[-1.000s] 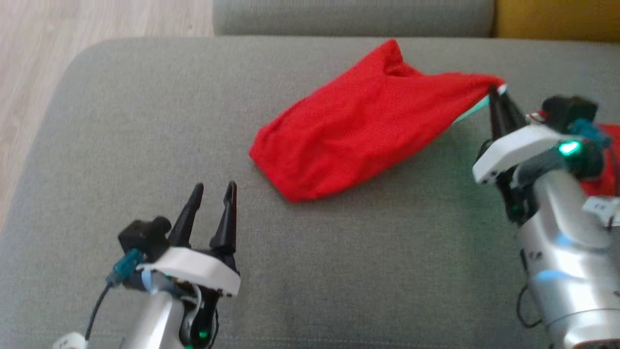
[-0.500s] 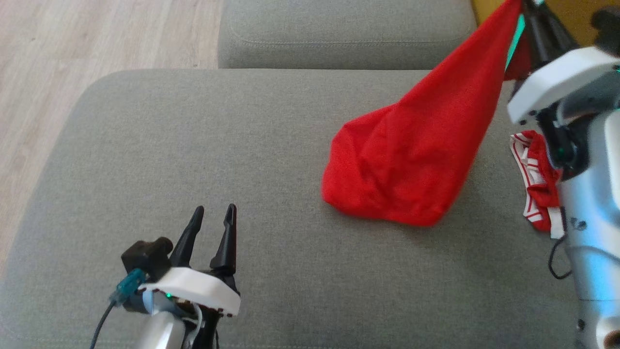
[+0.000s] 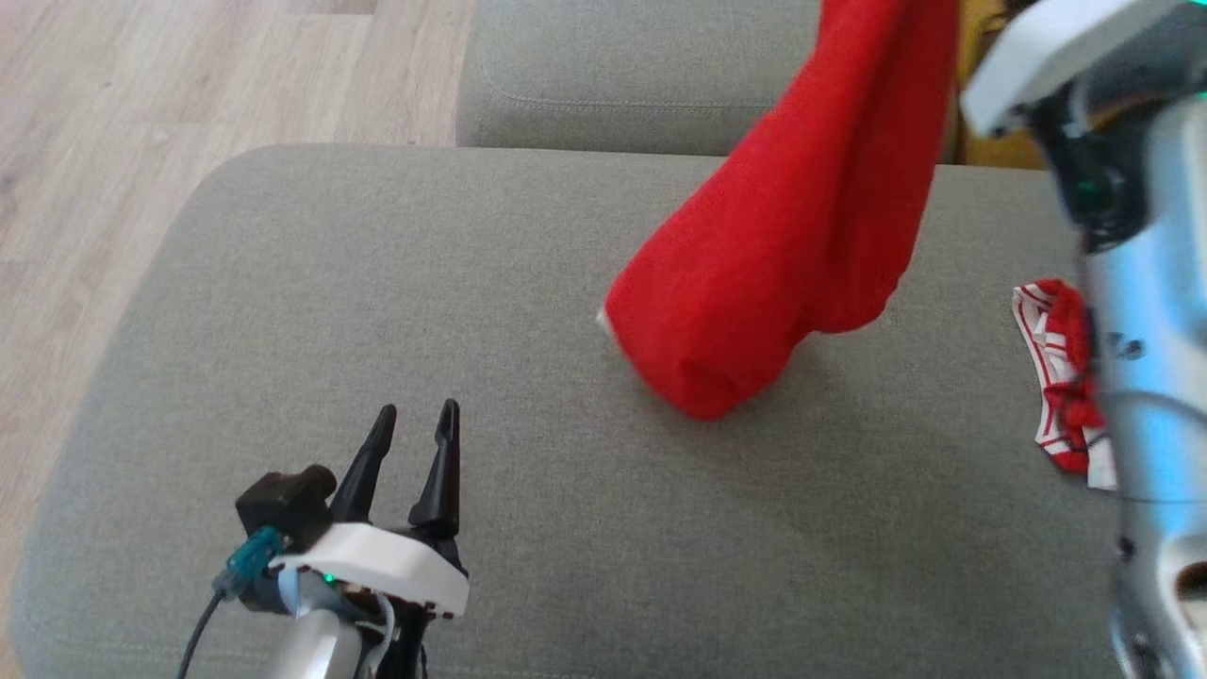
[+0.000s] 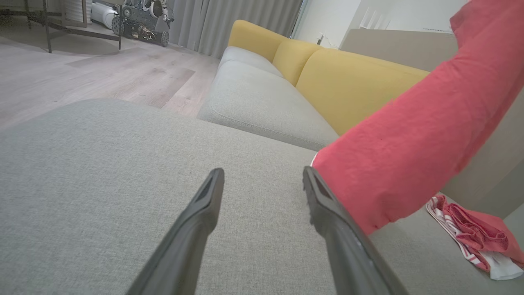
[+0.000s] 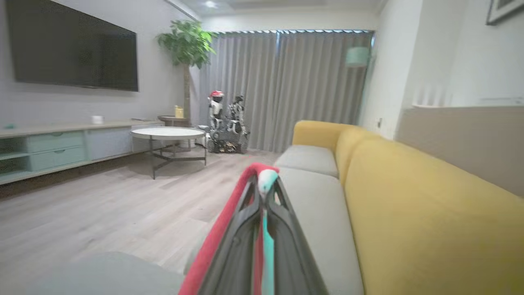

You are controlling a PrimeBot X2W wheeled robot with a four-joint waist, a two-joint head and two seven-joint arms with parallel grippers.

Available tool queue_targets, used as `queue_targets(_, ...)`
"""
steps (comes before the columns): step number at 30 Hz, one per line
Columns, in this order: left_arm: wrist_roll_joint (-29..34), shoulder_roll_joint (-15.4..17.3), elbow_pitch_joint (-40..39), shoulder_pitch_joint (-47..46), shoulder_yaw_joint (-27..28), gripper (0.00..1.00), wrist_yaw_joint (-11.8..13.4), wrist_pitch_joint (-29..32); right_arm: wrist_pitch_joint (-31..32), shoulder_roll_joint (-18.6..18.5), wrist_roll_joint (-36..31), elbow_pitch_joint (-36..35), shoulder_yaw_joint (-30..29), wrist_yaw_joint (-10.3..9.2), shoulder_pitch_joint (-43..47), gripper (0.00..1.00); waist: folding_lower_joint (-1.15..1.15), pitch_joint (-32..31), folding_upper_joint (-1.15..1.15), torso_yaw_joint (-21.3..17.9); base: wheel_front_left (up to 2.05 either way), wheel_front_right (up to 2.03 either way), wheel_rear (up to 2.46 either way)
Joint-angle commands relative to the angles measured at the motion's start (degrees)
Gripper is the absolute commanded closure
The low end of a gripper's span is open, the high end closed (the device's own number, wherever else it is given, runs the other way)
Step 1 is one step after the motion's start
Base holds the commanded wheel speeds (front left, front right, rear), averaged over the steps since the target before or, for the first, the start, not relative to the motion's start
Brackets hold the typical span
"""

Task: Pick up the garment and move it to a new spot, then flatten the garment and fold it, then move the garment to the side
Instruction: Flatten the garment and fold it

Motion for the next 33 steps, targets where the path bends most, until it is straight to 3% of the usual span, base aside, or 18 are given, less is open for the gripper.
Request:
queue_targets(1,0.04,0.33,-2.15,-1.42,2.34,0.00,0.23,-0.69,-0.11,-0.91,-0.29,0.04,-1.75,-0.05,-2.90,1.00,0.00,0.03,0.00,-0.08,0.00,0.00,0.00)
queue_targets(4,0.43,0.33,-2.12,-1.16,2.71,0.00,0.05,-0.69,-1.26,-3.40,-1.88,3.62,-4.52,-0.05,-4.62,1.00,0.00,0.02,0.00,-0.19,0.00,0.00,0.00)
queue_targets(14,-0.06,0.33,-2.15,-1.36,1.89,0.00,0.09,-0.69,-4.01,-4.38,-6.44,9.79,-3.80,-0.05,-9.60,1.00,0.00,0.12,0.00,0.30,0.00,0.00,0.00)
queue_targets(23,-0.50,0.33,-2.07,-1.08,1.58,0.00,0.29,-0.69,-5.64,1.58,-4.97,14.20,2.94,-0.05,-13.06,1.00,0.00,-0.04,0.00,1.85,0.00,0.00,0.00)
queue_targets(28,-0.53,0.33,-1.99,-1.13,1.43,0.00,0.30,-0.69,-7.40,5.25,0.46,15.44,6.32,-0.05,-15.50,1.00,0.00,-0.06,0.00,3.10,0.00,0.00,0.00)
queue_targets(33,-0.43,0.33,-2.08,-0.93,1.50,0.00,0.29,-0.69,-10.98,6.19,4.24,16.75,2.44,-0.05,-18.18,1.00,0.00,0.28,0.00,3.92,0.00,0.00,0.00)
